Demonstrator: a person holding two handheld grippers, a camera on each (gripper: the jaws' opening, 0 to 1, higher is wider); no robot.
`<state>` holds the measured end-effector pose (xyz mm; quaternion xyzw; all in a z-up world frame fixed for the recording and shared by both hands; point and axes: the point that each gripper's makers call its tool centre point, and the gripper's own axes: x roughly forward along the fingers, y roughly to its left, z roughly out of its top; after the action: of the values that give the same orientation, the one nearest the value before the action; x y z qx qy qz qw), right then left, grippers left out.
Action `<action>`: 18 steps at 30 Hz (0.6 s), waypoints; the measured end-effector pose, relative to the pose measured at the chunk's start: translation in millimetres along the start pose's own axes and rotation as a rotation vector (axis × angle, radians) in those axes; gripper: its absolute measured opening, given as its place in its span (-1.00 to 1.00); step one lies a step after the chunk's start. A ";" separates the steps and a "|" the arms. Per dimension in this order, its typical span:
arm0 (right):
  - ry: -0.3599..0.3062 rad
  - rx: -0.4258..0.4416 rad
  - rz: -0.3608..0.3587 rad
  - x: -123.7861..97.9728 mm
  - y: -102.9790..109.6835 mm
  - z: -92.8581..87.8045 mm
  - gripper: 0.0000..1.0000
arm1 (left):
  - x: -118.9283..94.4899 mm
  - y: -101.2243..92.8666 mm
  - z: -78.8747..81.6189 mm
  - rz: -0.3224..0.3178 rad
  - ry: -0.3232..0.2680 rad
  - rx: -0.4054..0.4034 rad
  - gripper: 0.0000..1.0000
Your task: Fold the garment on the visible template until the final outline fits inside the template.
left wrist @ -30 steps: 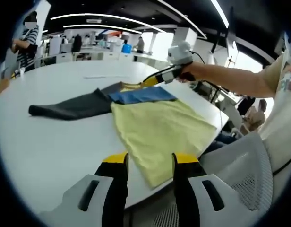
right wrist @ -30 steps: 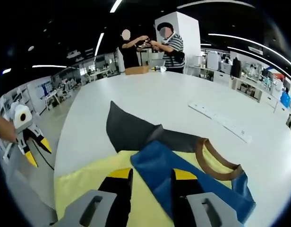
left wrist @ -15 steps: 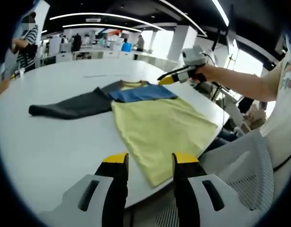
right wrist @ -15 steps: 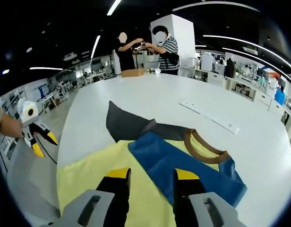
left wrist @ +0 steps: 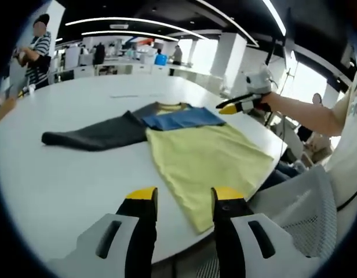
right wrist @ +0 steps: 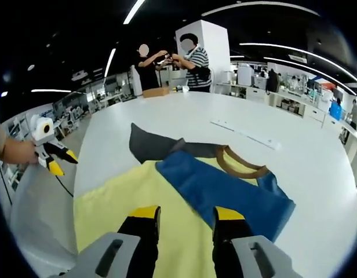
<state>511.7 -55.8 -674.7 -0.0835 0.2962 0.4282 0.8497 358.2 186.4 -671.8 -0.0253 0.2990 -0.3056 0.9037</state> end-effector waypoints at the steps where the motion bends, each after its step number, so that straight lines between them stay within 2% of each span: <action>1: -0.001 0.002 0.001 -1.6 0.7 -1.4 -0.33 | -0.1 2.0 1.4 0.005 -0.004 -0.002 -0.33; 11: 0.001 0.014 -0.005 -16.2 5.4 -16.6 -0.32 | -0.5 35.3 14.5 0.078 -0.016 0.011 -0.34; 18: -0.013 0.028 -0.002 -20.5 9.3 -18.0 -0.33 | -3.6 62.8 19.5 0.131 -0.026 -0.007 -0.38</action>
<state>487.3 -71.1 -676.5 -0.0693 0.2966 0.4235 0.8531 400.5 236.8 -668.3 -0.0125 0.2892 -0.2444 0.9255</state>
